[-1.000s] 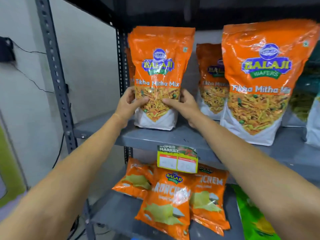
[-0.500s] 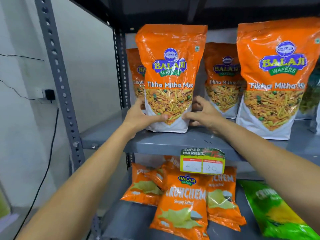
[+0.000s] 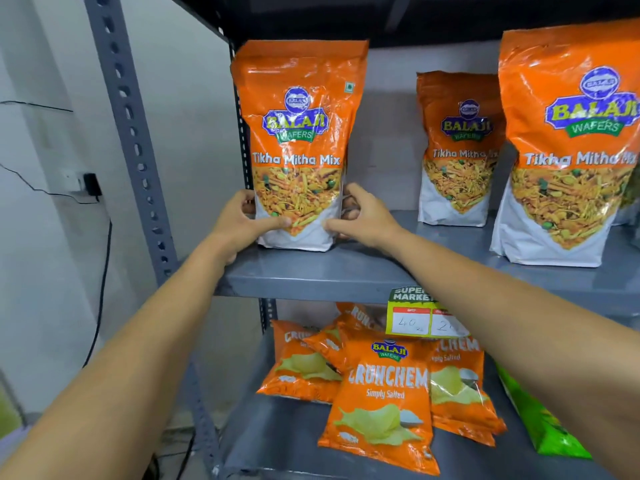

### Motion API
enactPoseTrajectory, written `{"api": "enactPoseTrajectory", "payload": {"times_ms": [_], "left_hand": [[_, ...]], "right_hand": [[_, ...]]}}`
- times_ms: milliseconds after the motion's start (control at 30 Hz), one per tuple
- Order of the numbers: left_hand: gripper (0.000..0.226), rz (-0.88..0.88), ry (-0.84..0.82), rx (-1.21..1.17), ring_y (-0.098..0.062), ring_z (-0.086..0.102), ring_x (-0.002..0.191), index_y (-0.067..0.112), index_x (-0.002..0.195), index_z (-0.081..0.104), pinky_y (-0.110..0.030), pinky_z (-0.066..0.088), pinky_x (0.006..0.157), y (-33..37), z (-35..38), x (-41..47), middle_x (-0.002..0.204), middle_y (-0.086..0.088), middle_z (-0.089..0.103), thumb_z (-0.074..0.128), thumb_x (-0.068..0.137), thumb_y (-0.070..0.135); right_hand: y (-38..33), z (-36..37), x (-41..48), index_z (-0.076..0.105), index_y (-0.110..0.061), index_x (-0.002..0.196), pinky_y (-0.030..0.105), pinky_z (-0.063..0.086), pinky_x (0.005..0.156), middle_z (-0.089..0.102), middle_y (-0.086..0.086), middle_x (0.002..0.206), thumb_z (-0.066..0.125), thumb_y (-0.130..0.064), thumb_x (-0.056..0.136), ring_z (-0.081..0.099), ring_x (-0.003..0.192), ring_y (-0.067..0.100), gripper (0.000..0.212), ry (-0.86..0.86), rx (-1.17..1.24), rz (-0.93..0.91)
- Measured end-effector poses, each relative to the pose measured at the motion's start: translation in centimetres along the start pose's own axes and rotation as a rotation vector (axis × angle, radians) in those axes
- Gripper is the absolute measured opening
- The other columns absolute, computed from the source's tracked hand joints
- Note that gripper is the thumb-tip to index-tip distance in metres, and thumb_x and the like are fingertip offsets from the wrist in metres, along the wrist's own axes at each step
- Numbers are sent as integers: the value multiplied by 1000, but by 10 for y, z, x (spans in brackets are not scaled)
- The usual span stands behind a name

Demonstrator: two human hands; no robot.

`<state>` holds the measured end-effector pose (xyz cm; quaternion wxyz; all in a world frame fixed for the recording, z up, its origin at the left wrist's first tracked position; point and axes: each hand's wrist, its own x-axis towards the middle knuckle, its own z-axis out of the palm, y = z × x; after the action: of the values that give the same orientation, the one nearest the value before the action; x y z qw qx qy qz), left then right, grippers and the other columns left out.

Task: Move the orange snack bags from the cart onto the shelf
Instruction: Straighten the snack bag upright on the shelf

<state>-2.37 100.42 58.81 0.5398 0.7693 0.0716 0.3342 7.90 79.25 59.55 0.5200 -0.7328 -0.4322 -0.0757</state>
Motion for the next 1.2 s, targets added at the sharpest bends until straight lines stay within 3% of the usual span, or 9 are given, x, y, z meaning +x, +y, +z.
{"api": "enactPoseTrajectory", "payload": {"times_ms": [233, 400, 533, 633, 767, 933, 1033, 1100, 1200], "left_hand": [[54, 47, -5, 23, 6, 59, 84, 35, 90, 53, -11, 48, 61, 0, 1, -2, 91, 20, 62, 91, 52, 32], [74, 30, 109, 101, -11, 56, 98, 15, 115, 47, -20, 45, 79, 6, 5, -12, 107, 5, 56, 89, 58, 33], [45, 505, 525, 311, -15, 56, 78, 16, 94, 55, -30, 46, 71, 26, 14, -42, 87, 4, 57, 73, 71, 49], [21, 777, 401, 345, -19, 57, 61, 16, 71, 54, -33, 48, 61, 42, 52, -75, 66, 3, 59, 65, 80, 32], [29, 923, 223, 485, -20, 55, 54, 12, 57, 56, -30, 42, 56, 57, 121, -97, 55, -3, 59, 61, 80, 29], [26, 775, 119, 210, -9, 49, 56, 11, 61, 55, -27, 44, 59, 99, 222, -109, 59, 5, 53, 72, 75, 25], [42, 331, -59, 62, -17, 56, 85, 12, 92, 52, -25, 46, 75, 115, 275, -109, 92, -3, 59, 79, 71, 37], [76, 42, -205, 17, -26, 54, 113, 10, 122, 43, -34, 46, 90, 118, 296, -104, 124, -9, 53, 80, 68, 48], [98, -19, -275, 5, -29, 45, 129, 14, 139, 30, -41, 44, 101, 119, 304, -96, 143, -5, 43, 82, 64, 49]], "right_hand": [[5, 3, -2, 51, -25, 100, 50, 58, 82, 66, 12, 108, 76, -15, 72, 68, 93, 30, 39, 5, 37, 21], [-6, -3, -12, 48, -15, 101, 14, 46, 58, 60, 4, 92, 78, -32, 74, 56, 67, 11, 44, 123, -226, -111], [-10, -55, -55, 45, -13, 75, 35, 39, 50, 53, 7, 69, 65, -38, 82, 50, 60, 27, 33, 174, -811, -430], [-1, -110, -101, 49, -10, 52, 30, 35, 44, 56, 15, 52, 59, -28, 81, 57, 48, 32, 36, 252, -981, -504], [14, -146, -147, 43, -10, 45, 31, 38, 39, 51, 15, 46, 62, -17, 72, 54, 42, 32, 33, 295, -976, -458], [40, -192, -180, 34, -16, 60, 30, 32, 52, 40, 12, 57, 72, -9, 64, 40, 54, 25, 38, 651, -568, -241], [47, -214, -175, 41, -14, 79, 17, 35, 62, 46, 12, 78, 77, -14, 62, 44, 69, 24, 40, 938, -260, -50], [52, -224, -165, 43, -17, 94, 28, 42, 74, 51, 11, 98, 77, -16, 67, 50, 86, 25, 43, 970, -36, 116], [58, -241, -148, 48, -18, 106, 34, 42, 72, 55, 11, 106, 72, -19, 72, 54, 91, 25, 41, 799, 188, 358]]}}
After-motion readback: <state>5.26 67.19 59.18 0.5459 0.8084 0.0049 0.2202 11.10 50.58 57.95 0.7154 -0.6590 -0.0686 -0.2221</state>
